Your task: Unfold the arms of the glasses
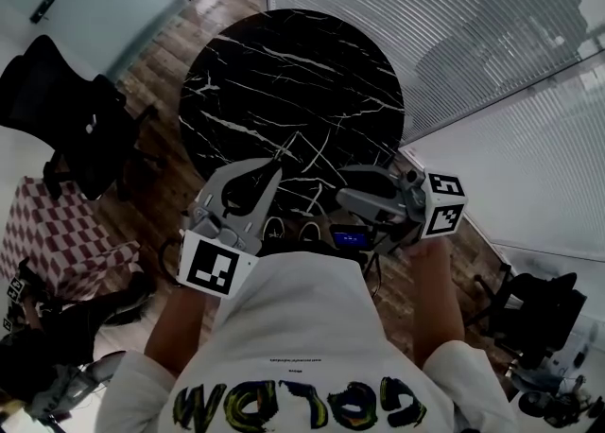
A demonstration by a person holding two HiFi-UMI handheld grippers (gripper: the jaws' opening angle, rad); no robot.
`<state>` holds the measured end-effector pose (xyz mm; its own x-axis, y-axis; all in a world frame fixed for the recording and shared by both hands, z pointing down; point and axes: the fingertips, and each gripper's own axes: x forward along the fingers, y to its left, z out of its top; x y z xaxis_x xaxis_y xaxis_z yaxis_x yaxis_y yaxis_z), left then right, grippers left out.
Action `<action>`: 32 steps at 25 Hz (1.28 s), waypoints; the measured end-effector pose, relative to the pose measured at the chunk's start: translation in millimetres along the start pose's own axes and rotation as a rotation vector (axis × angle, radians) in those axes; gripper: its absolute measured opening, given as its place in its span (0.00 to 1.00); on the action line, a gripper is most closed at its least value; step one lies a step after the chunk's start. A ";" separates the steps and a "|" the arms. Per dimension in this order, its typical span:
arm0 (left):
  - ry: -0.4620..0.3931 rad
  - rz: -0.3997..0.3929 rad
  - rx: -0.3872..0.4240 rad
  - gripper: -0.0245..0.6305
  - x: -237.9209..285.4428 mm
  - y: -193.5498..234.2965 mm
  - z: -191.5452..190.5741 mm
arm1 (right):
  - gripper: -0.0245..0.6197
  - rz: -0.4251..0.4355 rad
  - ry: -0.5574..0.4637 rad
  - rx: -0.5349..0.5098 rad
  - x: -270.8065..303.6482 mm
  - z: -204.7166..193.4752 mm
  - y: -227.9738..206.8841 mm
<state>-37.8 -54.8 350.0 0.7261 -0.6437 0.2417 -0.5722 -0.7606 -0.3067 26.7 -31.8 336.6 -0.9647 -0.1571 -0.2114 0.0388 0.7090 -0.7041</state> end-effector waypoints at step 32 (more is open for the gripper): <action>0.336 -0.181 -0.166 0.06 41.8 -26.8 -94.8 | 0.13 -0.568 -0.064 -0.258 -48.7 -0.5 -99.5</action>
<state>-28.3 -69.3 455.6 0.6718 -0.4688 0.5735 -0.5199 -0.8499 -0.0857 69.7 -94.4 417.3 -0.7985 -0.5932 0.1023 -0.5473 0.6447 -0.5337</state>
